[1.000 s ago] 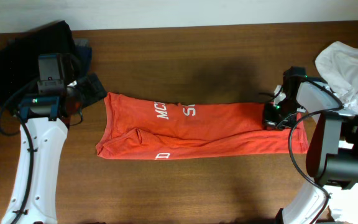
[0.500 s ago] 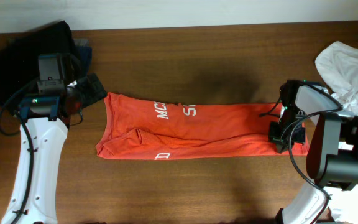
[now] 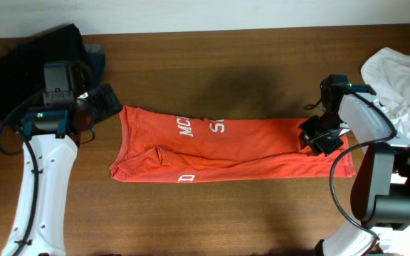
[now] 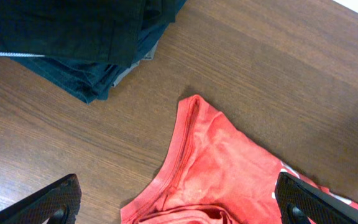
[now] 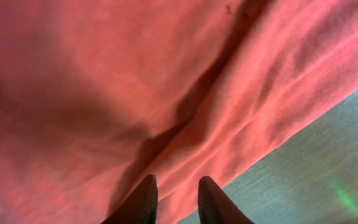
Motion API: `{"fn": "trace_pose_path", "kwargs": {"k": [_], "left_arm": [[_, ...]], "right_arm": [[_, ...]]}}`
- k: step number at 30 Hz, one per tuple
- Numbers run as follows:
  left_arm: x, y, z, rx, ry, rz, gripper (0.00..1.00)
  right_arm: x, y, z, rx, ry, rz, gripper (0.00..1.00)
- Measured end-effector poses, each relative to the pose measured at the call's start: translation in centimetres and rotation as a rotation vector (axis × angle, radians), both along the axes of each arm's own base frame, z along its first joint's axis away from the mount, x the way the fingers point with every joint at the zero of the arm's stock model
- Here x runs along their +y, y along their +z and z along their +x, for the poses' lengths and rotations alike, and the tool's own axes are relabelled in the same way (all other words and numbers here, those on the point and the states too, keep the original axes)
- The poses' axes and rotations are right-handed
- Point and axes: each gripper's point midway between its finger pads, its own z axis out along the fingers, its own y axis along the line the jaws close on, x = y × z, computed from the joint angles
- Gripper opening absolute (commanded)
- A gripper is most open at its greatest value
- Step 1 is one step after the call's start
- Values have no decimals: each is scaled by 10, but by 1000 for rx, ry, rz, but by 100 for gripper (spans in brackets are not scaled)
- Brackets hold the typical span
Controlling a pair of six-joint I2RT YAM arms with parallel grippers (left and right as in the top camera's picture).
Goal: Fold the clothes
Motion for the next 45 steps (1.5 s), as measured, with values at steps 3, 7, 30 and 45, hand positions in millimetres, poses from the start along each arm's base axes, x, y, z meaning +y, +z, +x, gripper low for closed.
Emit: {"fn": "trace_pose_path", "kwargs": {"k": [3,7,30,45], "left_arm": [[0,0,0,-1,0,0,99],[0,0,0,-1,0,0,99],[0,0,0,-1,0,0,100],[0,0,0,-1,0,0,99]], "right_arm": [[0,-13,-11,29,-31,-12,33],[-2,-15,-6,8,-47,-19,38],[-5,-27,-8,7,-116,-50,9],[-21,-19,-51,178,-168,-61,26]]}}
